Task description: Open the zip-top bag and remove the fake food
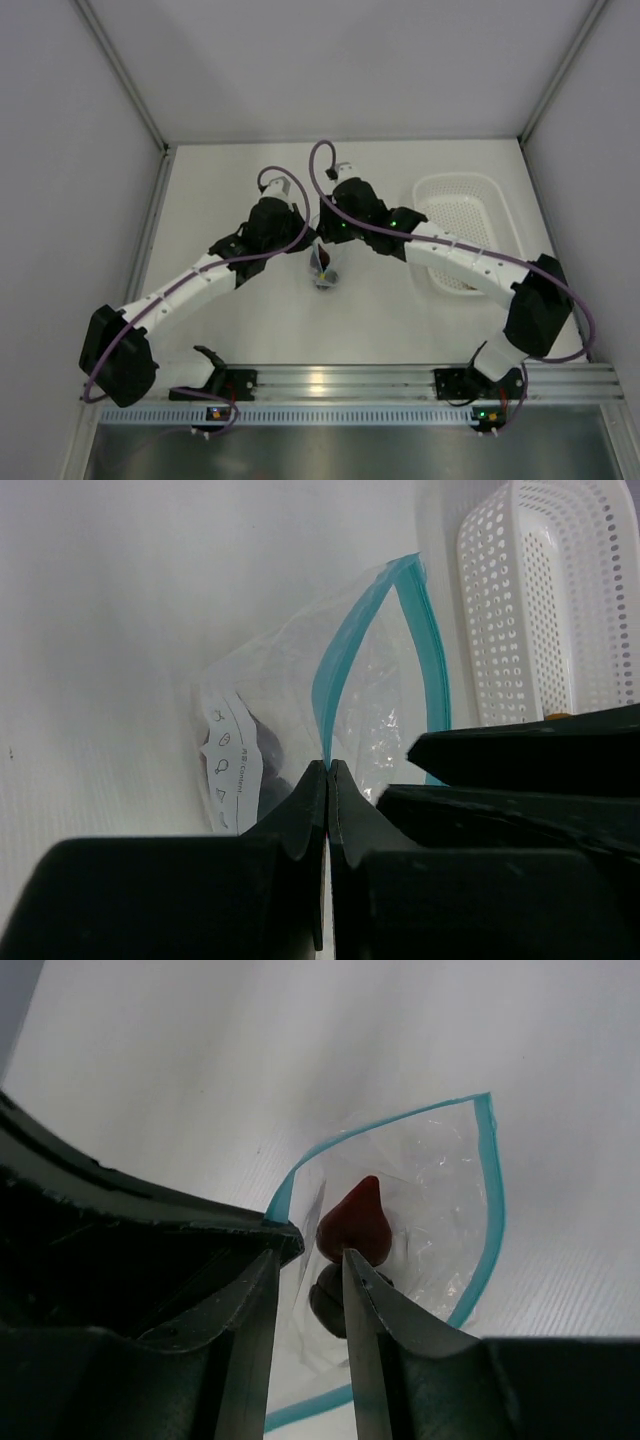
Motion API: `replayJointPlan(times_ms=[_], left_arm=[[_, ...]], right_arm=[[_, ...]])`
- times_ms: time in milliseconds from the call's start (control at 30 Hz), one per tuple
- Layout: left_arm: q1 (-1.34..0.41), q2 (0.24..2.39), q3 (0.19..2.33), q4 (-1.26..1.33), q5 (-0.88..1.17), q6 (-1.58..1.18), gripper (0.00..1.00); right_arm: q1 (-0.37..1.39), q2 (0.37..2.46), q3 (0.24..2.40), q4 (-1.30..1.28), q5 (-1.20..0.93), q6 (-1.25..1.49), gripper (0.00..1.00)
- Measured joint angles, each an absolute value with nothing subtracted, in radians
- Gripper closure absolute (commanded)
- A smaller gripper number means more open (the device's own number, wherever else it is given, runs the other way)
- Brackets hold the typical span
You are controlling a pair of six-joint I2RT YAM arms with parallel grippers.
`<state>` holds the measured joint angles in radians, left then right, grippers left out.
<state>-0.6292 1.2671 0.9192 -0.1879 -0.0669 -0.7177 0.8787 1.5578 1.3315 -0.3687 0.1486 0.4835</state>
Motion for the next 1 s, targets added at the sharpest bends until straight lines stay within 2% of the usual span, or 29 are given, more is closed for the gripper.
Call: replayJointPlan(times_ms=[400,633,800,1000], left_arm=[[-0.627,1.222,0.848,-0.172,-0.099,-0.772,1.0],[-0.627,1.206,0.817,-0.173,-0.133,-0.777,1.0],[-0.627,1.197,0.783,-0.175,-0.165,-0.781,1.0],[-0.627,1.197,0.723,-0.174,-0.201,-0.789,1.0]], right_arm=[[0.941,1.755,1.371,-0.374,0.277,0.563,0.71],[0.949,1.807,1.368,-0.356,0.263,0.614,0.64],[0.95,1.833,1.345,-0.32,0.231,0.646,0.53],[0.961,1.892,1.32,-0.284,0.177,0.661,0.52]])
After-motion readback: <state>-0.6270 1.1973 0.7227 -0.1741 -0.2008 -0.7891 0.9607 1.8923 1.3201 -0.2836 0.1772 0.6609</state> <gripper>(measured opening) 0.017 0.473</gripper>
